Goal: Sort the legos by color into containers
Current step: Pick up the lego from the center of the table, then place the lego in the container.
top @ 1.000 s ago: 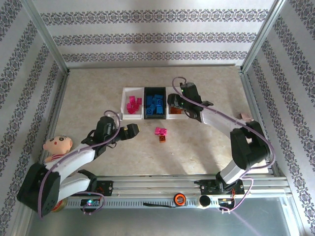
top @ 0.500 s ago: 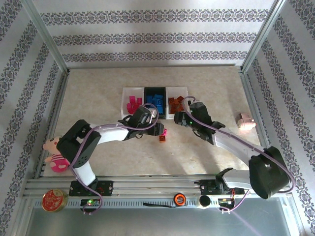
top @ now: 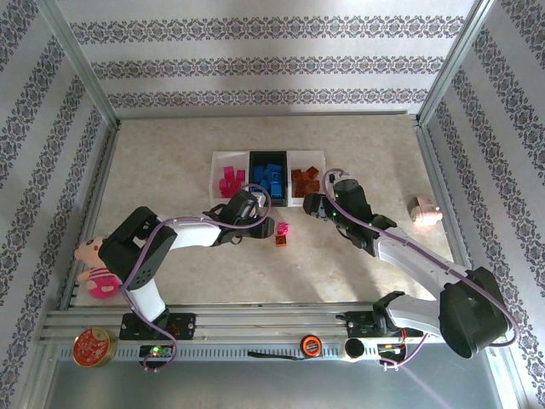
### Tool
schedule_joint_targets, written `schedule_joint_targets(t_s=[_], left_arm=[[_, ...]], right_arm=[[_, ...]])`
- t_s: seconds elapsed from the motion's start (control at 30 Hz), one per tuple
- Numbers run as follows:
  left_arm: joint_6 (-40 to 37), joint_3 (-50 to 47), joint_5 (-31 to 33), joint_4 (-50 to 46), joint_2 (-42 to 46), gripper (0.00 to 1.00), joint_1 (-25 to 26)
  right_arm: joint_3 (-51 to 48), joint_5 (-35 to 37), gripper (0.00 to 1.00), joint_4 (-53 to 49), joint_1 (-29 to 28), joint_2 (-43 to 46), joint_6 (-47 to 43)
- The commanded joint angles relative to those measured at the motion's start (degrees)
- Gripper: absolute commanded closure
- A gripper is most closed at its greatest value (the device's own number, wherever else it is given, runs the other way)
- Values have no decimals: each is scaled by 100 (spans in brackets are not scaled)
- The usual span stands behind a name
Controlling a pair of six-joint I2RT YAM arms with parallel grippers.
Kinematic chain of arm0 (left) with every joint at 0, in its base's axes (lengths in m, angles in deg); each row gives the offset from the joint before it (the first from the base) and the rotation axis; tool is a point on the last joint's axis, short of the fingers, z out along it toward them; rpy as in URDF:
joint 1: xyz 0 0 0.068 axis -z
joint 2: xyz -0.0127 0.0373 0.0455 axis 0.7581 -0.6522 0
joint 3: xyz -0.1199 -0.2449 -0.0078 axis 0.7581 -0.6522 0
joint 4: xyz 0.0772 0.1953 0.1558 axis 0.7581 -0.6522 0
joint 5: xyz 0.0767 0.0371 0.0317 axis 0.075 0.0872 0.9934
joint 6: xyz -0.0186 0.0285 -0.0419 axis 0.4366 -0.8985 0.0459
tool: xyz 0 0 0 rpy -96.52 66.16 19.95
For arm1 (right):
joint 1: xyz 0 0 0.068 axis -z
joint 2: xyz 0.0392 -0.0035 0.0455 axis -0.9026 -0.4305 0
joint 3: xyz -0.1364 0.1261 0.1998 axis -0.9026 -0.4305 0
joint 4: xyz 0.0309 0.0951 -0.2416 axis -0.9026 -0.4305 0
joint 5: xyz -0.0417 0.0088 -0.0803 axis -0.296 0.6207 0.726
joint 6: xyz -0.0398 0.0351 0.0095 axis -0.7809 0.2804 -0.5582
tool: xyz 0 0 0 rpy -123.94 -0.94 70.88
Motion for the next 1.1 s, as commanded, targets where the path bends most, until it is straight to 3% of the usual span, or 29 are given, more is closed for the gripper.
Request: schedule_joint_targets(t_s=[0.0, 0.1, 0.23, 0.5, 0.7, 0.97, 1.07], left_arm=[[-55, -22, 57, -154, -47, 47, -72], [-92, 22, 24, -122, -141, 49, -34], [-91, -130, 11, 17, 59, 63, -36], [-150, -365, 358, -460, 1340, 74, -76], [-354, 152, 873, -1189, 2045, 74, -778], [-760, 1340, 1216, -1250, 887, 74, -1612], [-749, 1660, 1017, -1103, 403, 73, -1753]], right_arm=[[-65, -25, 33, 38, -32, 29, 80], [-73, -10, 33, 40, -33, 12, 80], [-96, 4, 33, 33, -33, 2, 98], [-174, 10, 33, 47, -44, 51, 112], [-301, 17, 33, 67, -85, 117, 137], [-405, 25, 32, 52, -142, 172, 184], [-429, 36, 32, 24, -174, 201, 185]])
